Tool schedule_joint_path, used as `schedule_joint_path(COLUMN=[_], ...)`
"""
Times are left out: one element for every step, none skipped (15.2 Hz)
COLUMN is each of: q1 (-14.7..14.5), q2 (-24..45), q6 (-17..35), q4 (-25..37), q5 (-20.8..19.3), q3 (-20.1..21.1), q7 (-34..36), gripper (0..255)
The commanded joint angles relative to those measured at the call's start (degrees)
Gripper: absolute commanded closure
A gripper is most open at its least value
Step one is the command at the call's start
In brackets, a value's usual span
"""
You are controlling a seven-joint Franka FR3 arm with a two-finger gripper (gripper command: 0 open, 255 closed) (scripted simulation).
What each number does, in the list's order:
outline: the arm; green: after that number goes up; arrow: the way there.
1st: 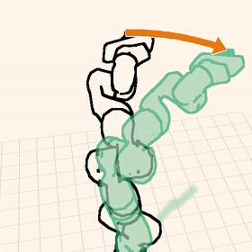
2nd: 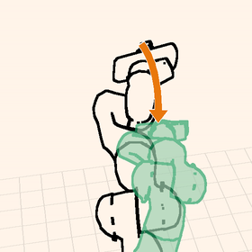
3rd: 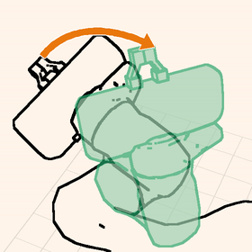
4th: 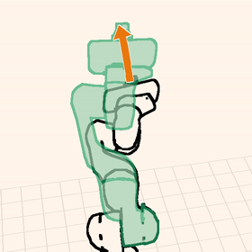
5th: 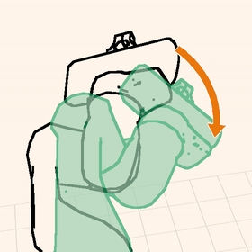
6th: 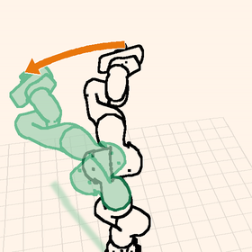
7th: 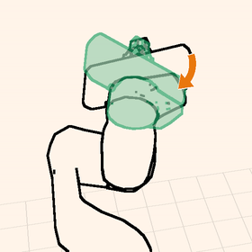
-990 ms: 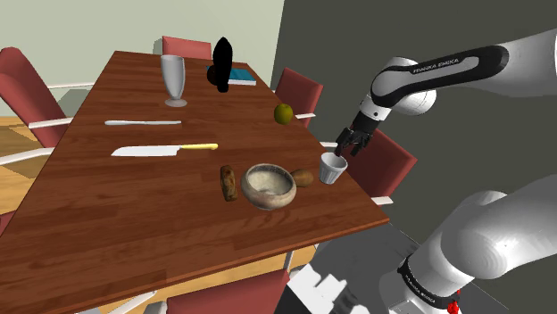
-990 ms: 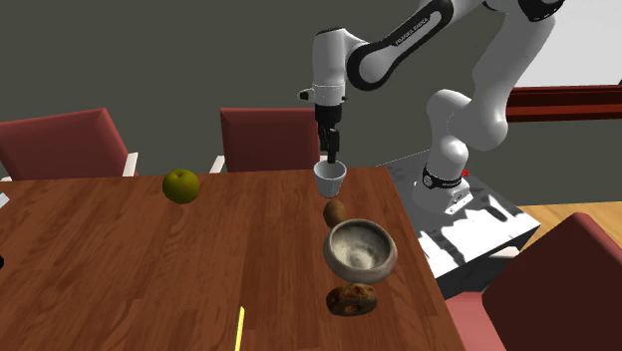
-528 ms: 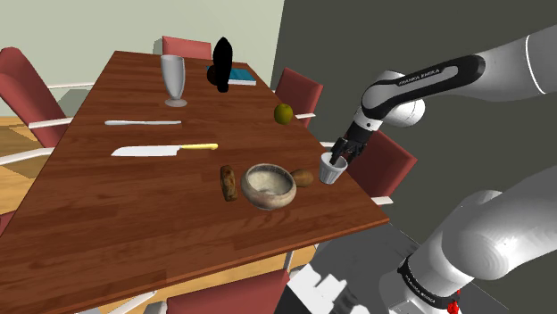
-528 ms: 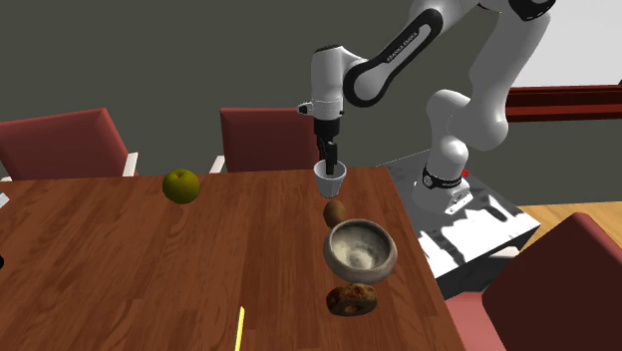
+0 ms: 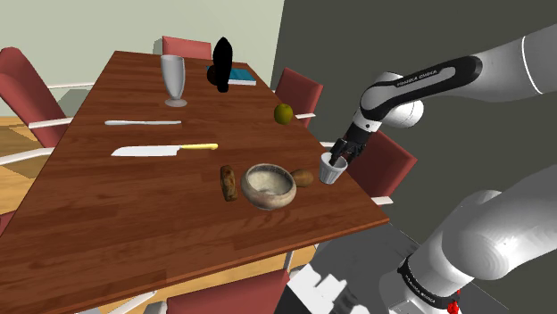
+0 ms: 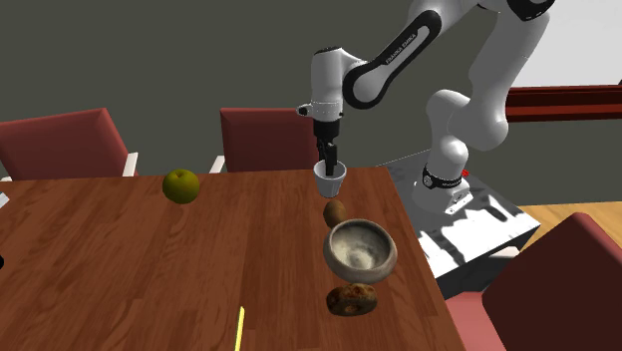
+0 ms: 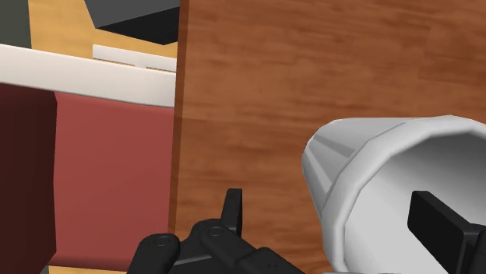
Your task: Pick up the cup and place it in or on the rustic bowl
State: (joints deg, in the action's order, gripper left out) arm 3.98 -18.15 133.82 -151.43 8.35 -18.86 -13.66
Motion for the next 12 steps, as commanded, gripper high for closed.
schedule_joint_path(q1=[0.00,0.00,0.00,0.00,0.00,-0.01,0.01,0.01,0.01,-0.01,0.14,0.28], q2=[0.00,0.00,0.00,0.00,0.00,0.01,-0.03,-0.06,-0.01,0.01,-0.60,-1.19], q6=[0.00,0.00,0.00,0.00,0.00,0.02,0.01,-0.02,0.02,0.01,-0.88,-1.77], q4=[0.00,0.00,0.00,0.00,0.00,-0.02,-0.04,-0.03,-0.03,0.00,0.33,0.67], q5=[0.00,0.00,0.00,0.00,0.00,0.01,-0.01,-0.02,-0.01,0.00,-0.32,-0.61], q3=[0.00,0.00,0.00,0.00,0.00,0.00,0.00,0.01,-0.01,-0.01,0.14,0.28], q7=[0.00,0.00,0.00,0.00,0.00,0.00,0.00,0.02,-0.02,0.00,0.36,0.71], gripper=[255,255,255,255,255,255,255,255,255,255,255,255])
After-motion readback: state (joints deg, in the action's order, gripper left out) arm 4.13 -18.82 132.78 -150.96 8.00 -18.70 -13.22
